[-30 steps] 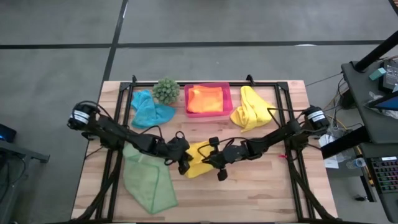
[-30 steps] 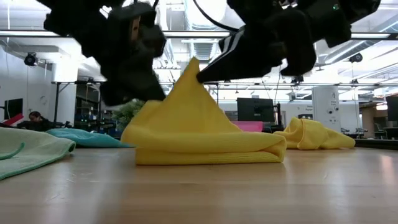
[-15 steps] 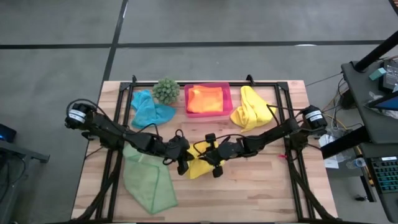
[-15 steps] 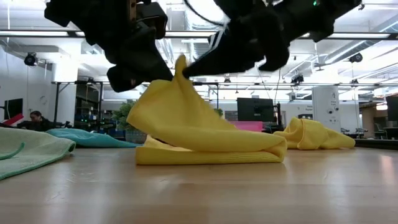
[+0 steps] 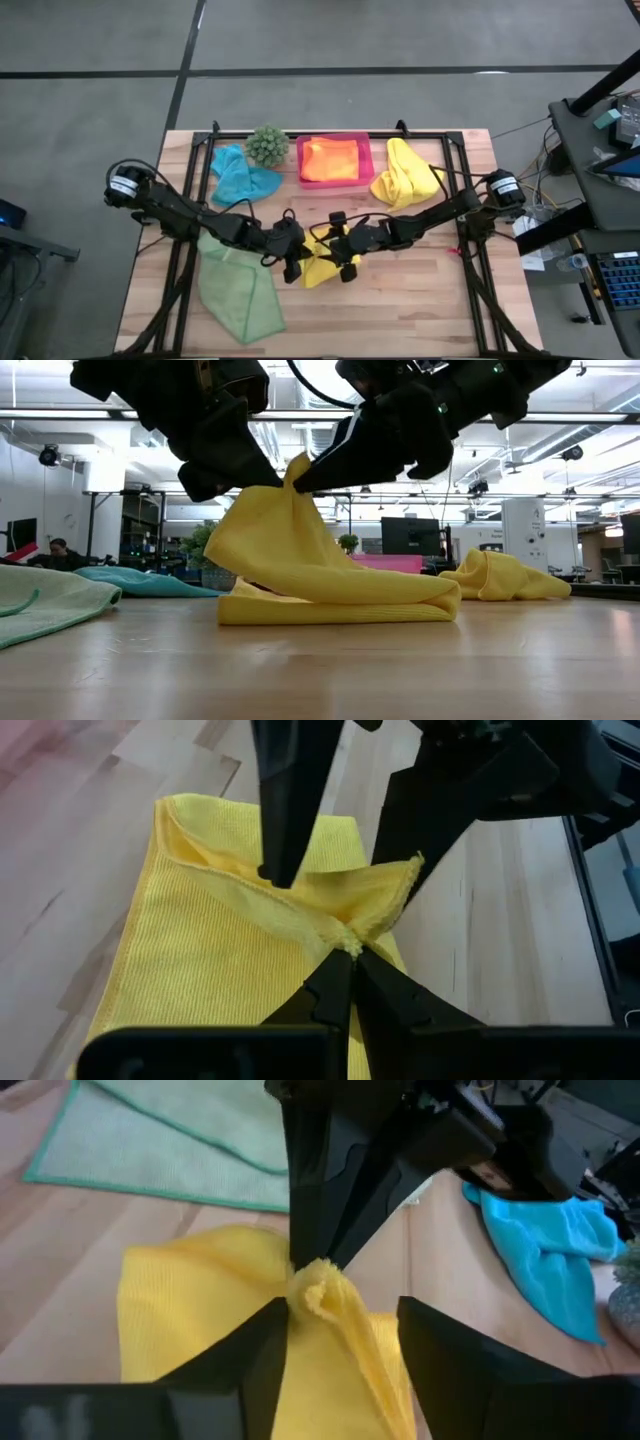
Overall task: Fold microfiber towels
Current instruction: Fold the bottom yellow microfiber towel
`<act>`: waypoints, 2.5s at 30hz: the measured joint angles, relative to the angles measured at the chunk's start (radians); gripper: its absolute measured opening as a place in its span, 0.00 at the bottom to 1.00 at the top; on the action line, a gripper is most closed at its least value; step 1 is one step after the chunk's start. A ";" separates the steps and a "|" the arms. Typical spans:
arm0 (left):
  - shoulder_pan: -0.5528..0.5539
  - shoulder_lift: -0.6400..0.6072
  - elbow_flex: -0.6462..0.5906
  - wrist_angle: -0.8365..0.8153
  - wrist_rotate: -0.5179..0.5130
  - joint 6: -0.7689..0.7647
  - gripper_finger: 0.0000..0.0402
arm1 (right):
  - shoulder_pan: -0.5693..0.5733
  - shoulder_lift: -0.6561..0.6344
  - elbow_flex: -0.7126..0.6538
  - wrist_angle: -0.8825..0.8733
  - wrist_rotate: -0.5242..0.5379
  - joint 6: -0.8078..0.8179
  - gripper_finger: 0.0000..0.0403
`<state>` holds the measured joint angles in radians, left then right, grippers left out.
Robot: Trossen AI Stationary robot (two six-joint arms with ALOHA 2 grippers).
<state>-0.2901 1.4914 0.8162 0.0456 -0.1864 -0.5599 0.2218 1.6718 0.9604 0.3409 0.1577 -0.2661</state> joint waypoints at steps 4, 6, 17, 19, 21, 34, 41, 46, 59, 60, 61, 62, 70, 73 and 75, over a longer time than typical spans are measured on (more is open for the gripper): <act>0.000 0.000 0.000 0.000 0.000 0.001 0.00 | 0.000 0.000 0.001 -0.001 -0.001 -0.048 0.51; 0.000 0.000 0.000 0.000 0.000 0.001 0.00 | 0.000 0.000 0.000 0.000 -0.009 -0.050 0.50; -0.021 0.000 0.004 0.108 0.010 0.147 0.00 | 0.000 0.000 0.000 0.000 -0.058 -0.063 0.24; -0.020 0.000 0.003 0.108 0.010 0.129 0.00 | 0.000 0.000 0.000 0.000 -0.058 -0.070 0.16; -0.019 0.000 0.000 0.103 0.010 0.095 0.00 | 0.000 0.000 0.000 -0.001 -0.058 -0.076 0.07; -0.010 -0.061 -0.005 -0.055 -0.063 0.077 0.20 | -0.017 0.000 0.004 -0.009 -0.053 -0.085 0.03; -0.004 -0.116 -0.007 -0.177 -0.089 0.069 0.28 | -0.043 0.052 0.041 -0.030 -0.051 -0.053 0.03; -0.005 -0.142 -0.009 -0.201 -0.084 0.068 0.28 | -0.057 0.124 0.084 -0.062 -0.052 -0.067 0.03; -0.008 -0.153 -0.007 -0.196 -0.126 0.041 0.28 | -0.094 0.187 0.208 -0.257 -0.053 -0.066 0.09; -0.011 -0.150 -0.007 -0.183 -0.140 0.041 0.28 | -0.096 0.188 0.210 -0.259 -0.053 -0.063 0.11; -0.014 -0.147 -0.007 -0.168 -0.156 0.042 0.28 | -0.099 0.188 0.212 -0.257 -0.053 -0.063 0.13; -0.017 -0.143 -0.007 -0.158 -0.172 0.042 0.28 | -0.100 0.188 0.213 -0.255 -0.053 -0.063 0.16; -0.021 -0.131 -0.008 -0.109 -0.214 0.042 0.28 | -0.103 0.155 0.211 -0.264 -0.053 -0.060 0.38; -0.021 -0.131 -0.010 -0.106 -0.226 0.042 0.28 | -0.103 0.142 0.210 -0.279 -0.053 -0.065 0.43; -0.021 -0.131 -0.012 -0.106 -0.244 0.042 0.28 | -0.103 0.134 0.209 -0.302 -0.053 -0.065 0.46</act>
<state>-0.3115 1.3605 0.8044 -0.0608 -0.4302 -0.5175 0.1192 1.8060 1.1698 0.0384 0.1051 -0.3313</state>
